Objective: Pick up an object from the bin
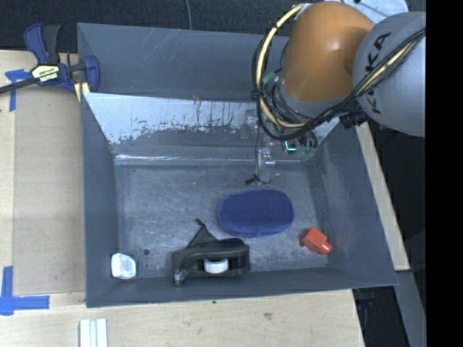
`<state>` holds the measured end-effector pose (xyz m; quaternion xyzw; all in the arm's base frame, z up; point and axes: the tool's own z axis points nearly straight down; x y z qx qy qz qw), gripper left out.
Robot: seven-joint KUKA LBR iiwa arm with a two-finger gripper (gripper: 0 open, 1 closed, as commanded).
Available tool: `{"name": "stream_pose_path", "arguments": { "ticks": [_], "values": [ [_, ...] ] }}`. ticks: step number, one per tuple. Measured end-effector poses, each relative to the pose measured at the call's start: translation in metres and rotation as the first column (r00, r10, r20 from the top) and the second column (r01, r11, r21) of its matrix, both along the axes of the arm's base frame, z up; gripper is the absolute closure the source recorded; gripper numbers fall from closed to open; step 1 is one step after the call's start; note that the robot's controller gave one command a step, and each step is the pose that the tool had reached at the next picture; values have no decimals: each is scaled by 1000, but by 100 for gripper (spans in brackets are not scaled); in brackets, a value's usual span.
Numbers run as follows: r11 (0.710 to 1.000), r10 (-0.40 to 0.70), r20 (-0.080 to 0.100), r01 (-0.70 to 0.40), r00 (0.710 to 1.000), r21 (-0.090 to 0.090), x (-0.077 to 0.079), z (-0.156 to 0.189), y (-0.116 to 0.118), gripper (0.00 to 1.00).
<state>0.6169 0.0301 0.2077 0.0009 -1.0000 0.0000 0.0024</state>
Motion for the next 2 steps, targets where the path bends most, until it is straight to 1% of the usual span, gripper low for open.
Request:
{"name": "stream_pose_path", "arguments": {
  "ticks": [1,2],
  "values": [
    [986,169,0,-169,986,0,-43,-106,-12,0],
    [980,198,10,-198,980,-1,-67,-137,-8,0]
  ]
}}
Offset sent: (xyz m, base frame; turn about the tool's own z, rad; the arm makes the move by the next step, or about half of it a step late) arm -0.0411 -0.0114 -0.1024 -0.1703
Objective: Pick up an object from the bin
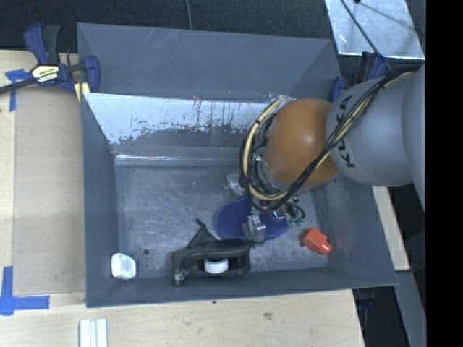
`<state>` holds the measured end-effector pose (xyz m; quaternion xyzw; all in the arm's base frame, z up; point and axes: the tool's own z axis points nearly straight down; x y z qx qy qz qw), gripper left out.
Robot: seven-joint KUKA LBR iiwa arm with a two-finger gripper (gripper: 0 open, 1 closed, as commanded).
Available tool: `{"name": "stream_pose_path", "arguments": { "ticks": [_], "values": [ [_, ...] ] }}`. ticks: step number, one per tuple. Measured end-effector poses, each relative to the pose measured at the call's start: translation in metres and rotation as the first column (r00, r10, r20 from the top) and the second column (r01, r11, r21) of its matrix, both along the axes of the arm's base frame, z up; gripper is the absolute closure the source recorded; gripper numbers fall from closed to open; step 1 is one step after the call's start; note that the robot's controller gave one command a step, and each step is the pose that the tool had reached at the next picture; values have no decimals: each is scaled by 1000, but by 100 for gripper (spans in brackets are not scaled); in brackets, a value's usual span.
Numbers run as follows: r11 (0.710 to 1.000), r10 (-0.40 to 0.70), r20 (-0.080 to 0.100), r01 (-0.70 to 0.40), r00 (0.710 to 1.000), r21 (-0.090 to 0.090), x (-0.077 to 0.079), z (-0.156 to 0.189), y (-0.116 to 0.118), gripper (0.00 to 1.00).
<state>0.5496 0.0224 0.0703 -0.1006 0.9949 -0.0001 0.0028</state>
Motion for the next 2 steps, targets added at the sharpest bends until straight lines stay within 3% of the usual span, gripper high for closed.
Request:
{"name": "stream_pose_path", "arguments": {
  "ticks": [1,2],
  "values": [
    [1000,-1,4,1,1000,1,2,1,0,100],
    [1000,-12,4,12,1000,0,-50,155,-5,100]
  ]
}}
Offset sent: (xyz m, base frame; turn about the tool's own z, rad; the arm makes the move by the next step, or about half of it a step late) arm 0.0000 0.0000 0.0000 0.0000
